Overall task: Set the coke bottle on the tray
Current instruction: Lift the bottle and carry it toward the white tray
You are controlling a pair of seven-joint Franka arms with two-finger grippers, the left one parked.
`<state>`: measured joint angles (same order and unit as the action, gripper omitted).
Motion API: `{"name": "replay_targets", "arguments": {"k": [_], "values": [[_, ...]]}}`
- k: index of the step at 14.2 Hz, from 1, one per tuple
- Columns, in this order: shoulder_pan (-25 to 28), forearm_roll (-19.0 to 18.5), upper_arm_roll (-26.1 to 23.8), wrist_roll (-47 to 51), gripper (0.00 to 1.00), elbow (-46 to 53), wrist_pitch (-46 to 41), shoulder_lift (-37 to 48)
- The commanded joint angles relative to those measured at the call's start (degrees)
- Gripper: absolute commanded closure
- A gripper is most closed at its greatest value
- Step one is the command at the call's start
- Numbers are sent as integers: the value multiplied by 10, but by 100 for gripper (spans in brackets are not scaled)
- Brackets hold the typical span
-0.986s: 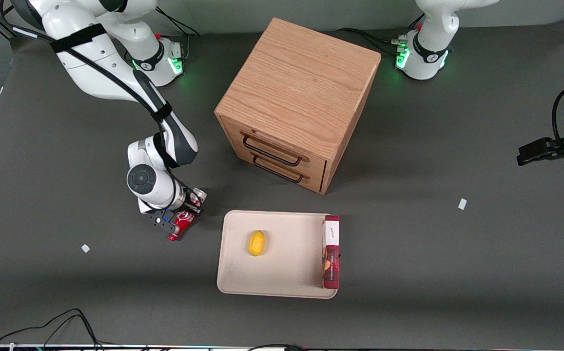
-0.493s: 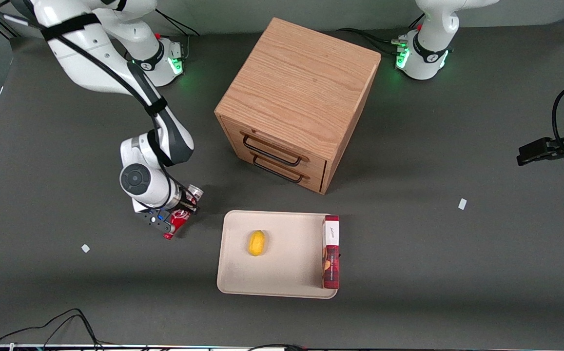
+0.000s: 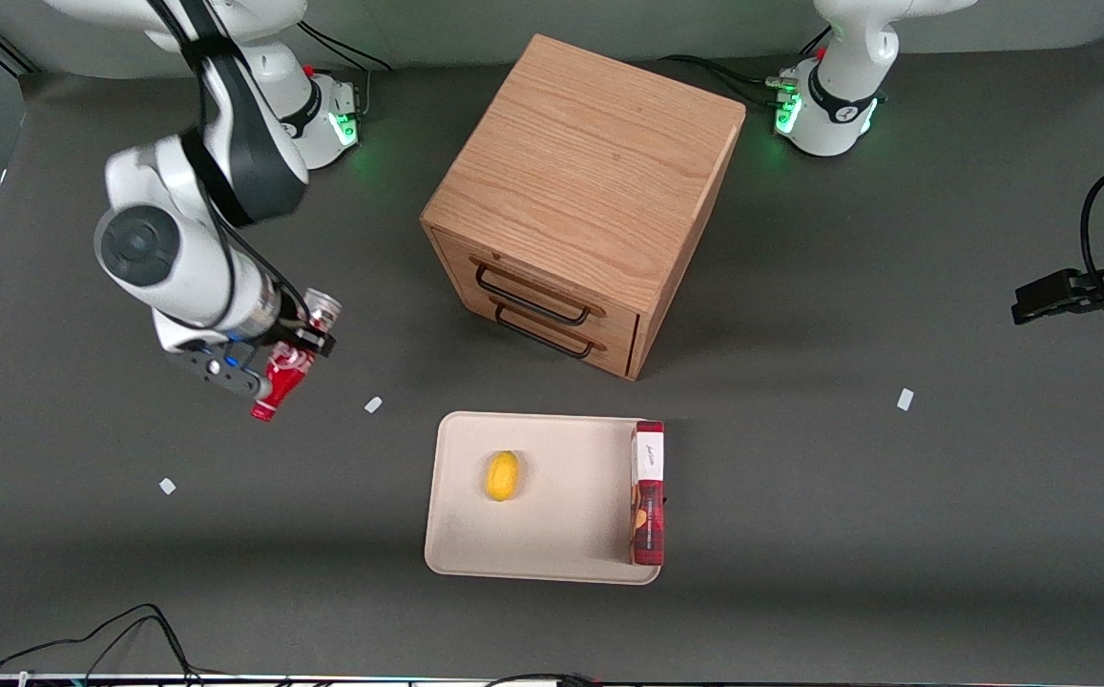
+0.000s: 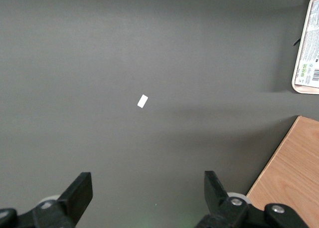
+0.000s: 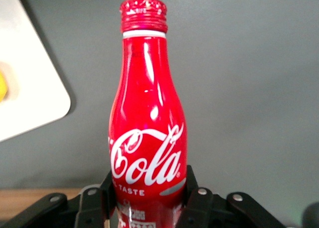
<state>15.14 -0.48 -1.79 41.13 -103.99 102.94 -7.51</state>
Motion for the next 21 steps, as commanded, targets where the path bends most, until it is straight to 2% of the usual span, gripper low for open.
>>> {"name": "replay_targets", "arguments": {"k": [1, 4, 5, 8, 11, 13, 15, 19, 21], "values": [[-13, 22, -1, -38, 100, 117, -105, -13], [-14, 32, 0, -33, 100, 189, -118, -49], [-13, 47, 2, -29, 100, 231, -120, -83], [8, 46, 3, 3, 100, 396, -156, -234], [37, 46, 6, 32, 100, 515, -139, -362], [59, 43, 20, 24, 100, 526, -74, -411], [81, 41, 28, -30, 100, 526, -18, -452], [103, 41, 53, -83, 100, 526, 55, -510], [107, 41, 59, -125, 100, 525, 65, -526]]}}
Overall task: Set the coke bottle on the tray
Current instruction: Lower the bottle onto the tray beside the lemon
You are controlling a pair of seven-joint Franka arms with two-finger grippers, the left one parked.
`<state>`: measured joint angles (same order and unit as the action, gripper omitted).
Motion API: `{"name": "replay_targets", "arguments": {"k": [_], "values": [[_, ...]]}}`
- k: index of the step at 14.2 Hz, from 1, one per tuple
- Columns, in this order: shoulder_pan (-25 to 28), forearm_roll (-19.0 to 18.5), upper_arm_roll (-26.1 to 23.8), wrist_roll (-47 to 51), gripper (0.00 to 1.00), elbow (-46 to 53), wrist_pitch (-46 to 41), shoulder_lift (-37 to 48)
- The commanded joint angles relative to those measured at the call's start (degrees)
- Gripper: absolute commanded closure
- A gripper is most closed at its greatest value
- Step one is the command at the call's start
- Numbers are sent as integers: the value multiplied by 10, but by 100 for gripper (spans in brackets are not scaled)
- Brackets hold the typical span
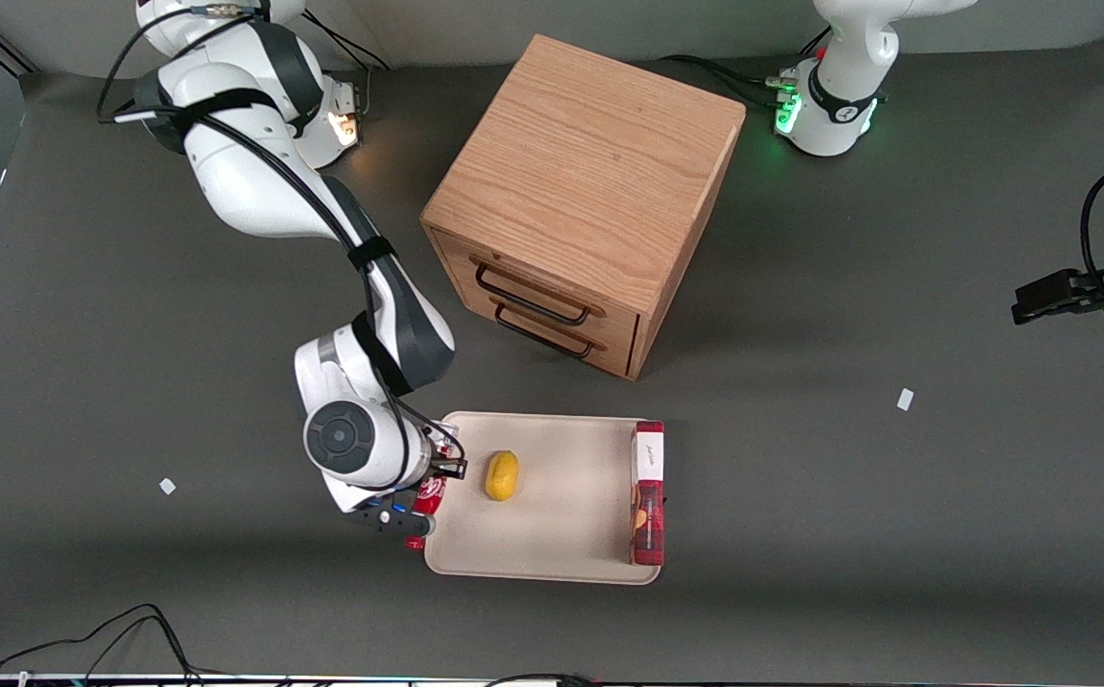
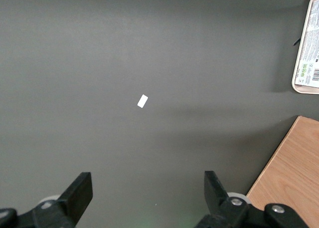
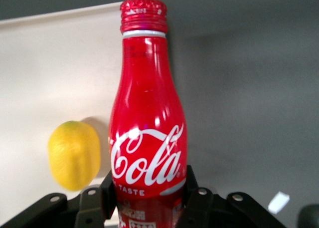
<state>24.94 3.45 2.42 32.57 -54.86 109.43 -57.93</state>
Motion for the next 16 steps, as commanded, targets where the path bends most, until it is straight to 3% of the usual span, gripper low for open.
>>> {"name": "replay_targets", "arguments": {"k": [1, 10, 11, 12, 13, 16], "values": [[10, 2, 18, -40, 100, 34, 3, -28], [17, 1, 19, -38, 100, 33, 71, -63], [16, 1, 18, -40, 69, 33, 71, -63], [16, 2, 19, -38, 53, 33, 71, -63], [20, 1, 19, -32, 1, 32, 71, -63], [17, 1, 19, -37, 0, 33, 71, -63]]}}
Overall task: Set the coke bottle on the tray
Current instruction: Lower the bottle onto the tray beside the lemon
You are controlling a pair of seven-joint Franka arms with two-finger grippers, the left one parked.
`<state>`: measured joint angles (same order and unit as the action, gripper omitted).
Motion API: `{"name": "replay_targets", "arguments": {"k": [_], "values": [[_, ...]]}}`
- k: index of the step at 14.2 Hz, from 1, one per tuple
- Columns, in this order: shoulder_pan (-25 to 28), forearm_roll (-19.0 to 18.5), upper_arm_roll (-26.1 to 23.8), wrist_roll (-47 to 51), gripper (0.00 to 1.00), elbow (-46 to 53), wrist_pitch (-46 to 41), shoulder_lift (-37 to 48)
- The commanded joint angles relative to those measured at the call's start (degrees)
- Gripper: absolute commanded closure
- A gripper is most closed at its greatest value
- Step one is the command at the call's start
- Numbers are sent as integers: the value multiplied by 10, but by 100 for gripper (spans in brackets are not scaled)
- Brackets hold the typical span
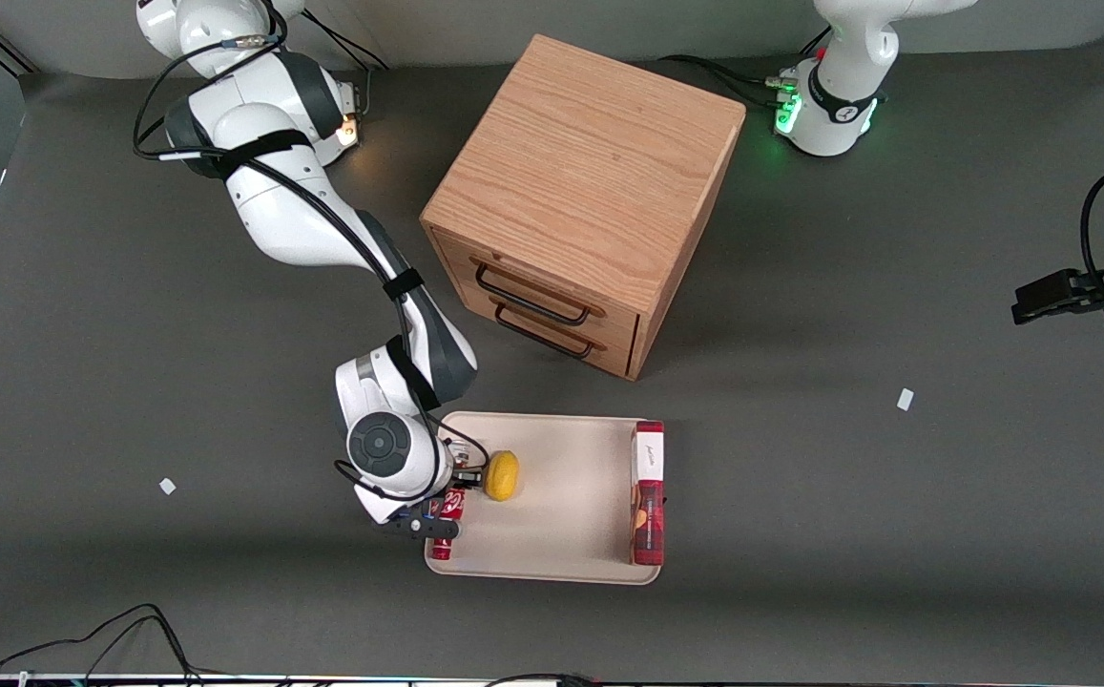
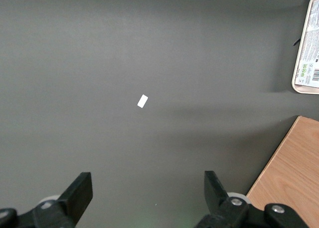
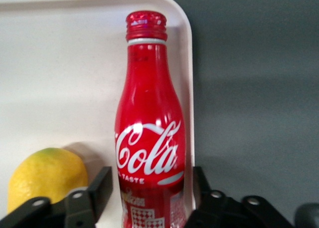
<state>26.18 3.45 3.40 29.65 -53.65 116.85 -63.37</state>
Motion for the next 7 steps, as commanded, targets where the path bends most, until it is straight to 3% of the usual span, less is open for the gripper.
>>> {"name": "replay_targets", "arguments": {"k": [1, 7], "values": [[6, 1, 9, -7, 0, 21, -3, -9], [5, 1, 9, -6, 0, 21, -4, -6]]}}
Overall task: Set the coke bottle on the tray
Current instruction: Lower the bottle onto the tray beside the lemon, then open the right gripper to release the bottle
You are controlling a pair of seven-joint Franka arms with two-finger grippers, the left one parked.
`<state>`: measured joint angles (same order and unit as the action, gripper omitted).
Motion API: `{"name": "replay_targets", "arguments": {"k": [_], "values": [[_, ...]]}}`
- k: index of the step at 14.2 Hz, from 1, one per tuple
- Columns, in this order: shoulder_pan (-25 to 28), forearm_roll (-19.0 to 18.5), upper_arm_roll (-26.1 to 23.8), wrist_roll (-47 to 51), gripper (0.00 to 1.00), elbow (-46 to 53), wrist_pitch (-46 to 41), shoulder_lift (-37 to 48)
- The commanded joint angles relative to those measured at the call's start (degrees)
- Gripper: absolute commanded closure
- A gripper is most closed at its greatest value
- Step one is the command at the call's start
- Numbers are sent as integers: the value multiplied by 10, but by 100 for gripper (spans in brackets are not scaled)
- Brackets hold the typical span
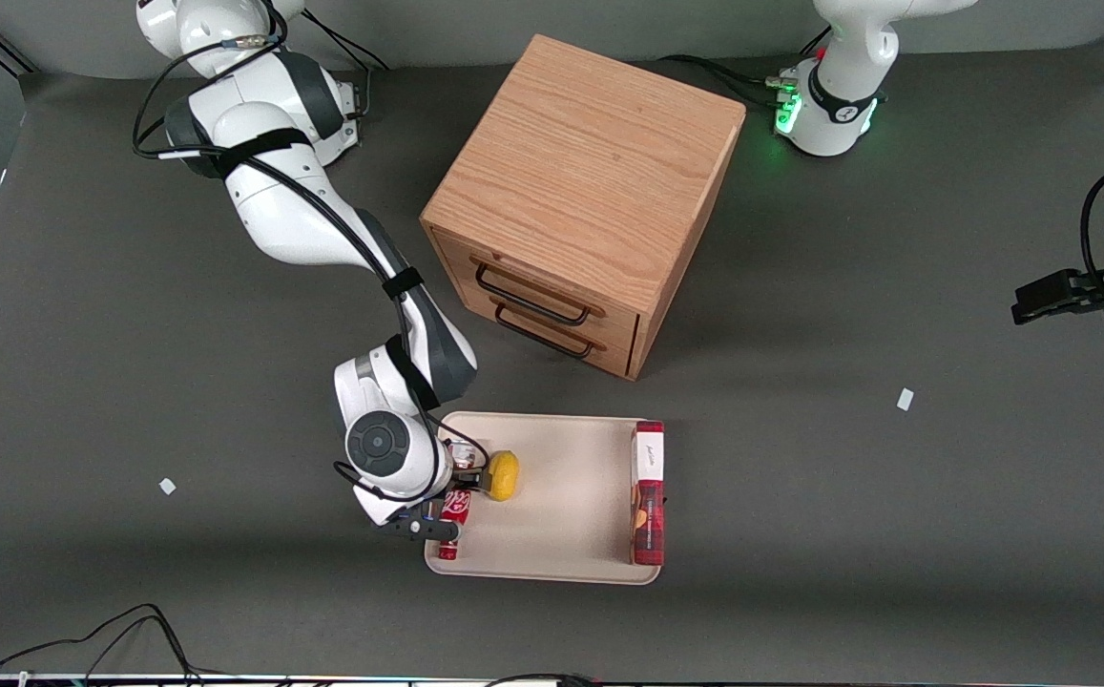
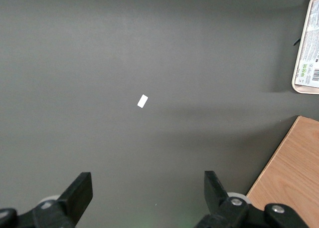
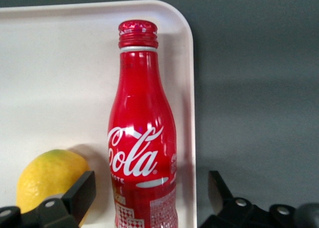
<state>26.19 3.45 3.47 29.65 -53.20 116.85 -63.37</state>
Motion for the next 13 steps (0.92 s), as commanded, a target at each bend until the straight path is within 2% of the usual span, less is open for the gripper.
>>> {"name": "replay_targets", "arguments": {"k": [1, 4, 8, 10, 13], "values": [[5, 1, 8, -6, 0, 15, -4, -6], [3, 2, 8, -2, 0, 15, -18, 7], [-3, 9, 5, 2, 0, 8, -101, 79], [-6, 9, 5, 22, 0, -34, -124, 133], [-22, 9, 1, 12, 0, -155, -151, 247]]}}
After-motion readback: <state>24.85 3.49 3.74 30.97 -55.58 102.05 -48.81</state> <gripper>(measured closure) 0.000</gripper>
